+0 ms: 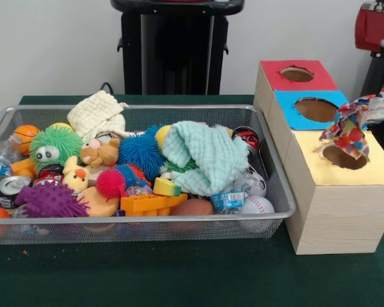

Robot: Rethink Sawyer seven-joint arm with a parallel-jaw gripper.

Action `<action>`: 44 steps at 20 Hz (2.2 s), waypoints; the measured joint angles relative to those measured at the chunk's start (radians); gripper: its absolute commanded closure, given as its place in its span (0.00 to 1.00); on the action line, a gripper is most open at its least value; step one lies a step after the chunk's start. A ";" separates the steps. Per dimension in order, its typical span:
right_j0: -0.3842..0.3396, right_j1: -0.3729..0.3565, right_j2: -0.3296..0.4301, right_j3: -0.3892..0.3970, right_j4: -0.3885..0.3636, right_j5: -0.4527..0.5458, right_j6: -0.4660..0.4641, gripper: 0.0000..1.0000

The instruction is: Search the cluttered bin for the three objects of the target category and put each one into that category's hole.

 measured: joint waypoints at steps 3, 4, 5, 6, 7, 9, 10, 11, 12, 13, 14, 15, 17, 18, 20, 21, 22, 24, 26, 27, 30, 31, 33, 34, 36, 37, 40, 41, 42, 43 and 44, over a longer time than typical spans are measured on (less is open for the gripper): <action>0.003 0.001 0.000 0.029 0.009 0.000 0.000 1.00; 0.004 0.002 0.000 0.033 0.013 0.000 0.000 1.00; 0.005 0.003 0.000 0.037 0.017 0.000 0.000 1.00; 0.005 0.005 0.000 0.039 0.021 0.000 0.000 1.00; 0.006 0.008 0.000 0.041 0.027 0.000 0.000 1.00; 0.010 0.020 0.000 0.041 0.043 0.000 0.000 1.00; 0.012 0.023 0.000 0.041 0.047 0.000 0.000 1.00; 0.014 0.027 0.000 0.041 0.051 0.000 0.000 1.00; 0.017 0.032 0.000 0.041 0.056 0.000 0.000 1.00; 0.019 0.035 0.000 0.041 0.059 0.000 0.000 1.00; 0.021 0.040 0.000 0.041 0.061 0.000 0.000 1.00; 0.022 0.045 0.000 0.041 0.063 0.000 0.000 1.00; 0.025 0.053 0.000 0.041 0.064 -0.002 0.000 1.00; 0.025 0.059 0.000 0.041 0.064 -0.006 0.000 1.00; 0.025 0.064 0.000 0.042 0.064 -0.013 0.000 1.00; 0.025 0.070 0.000 0.047 0.064 -0.027 0.000 1.00; 0.025 0.073 0.000 0.050 0.064 -0.038 0.000 1.00; 0.025 0.079 0.000 0.054 0.064 -0.058 0.000 1.00; 0.025 0.089 0.000 0.059 0.064 -0.092 0.000 1.00; 0.025 0.094 0.000 0.061 0.064 -0.114 0.000 1.00; 0.025 0.108 0.000 0.062 0.064 -0.163 0.000 1.00; 0.025 0.112 0.000 0.062 0.064 -0.179 0.000 1.00; 0.025 0.118 0.000 0.062 0.064 -0.198 0.000 1.00; 0.025 0.120 0.001 0.062 0.064 -0.201 0.000 1.00; 0.025 0.123 0.001 0.062 0.064 -0.205 0.000 1.00; 0.025 0.124 0.001 0.062 0.064 -0.205 0.000 1.00; 0.025 0.123 0.002 0.062 0.064 -0.204 0.000 1.00; 0.024 0.120 0.002 0.062 0.064 -0.200 0.000 1.00; 0.024 0.120 0.002 0.062 0.064 -0.199 0.000 1.00; 0.021 0.108 0.006 0.067 0.064 -0.180 0.000 1.00; 0.020 0.103 0.007 0.071 0.064 -0.173 0.000 1.00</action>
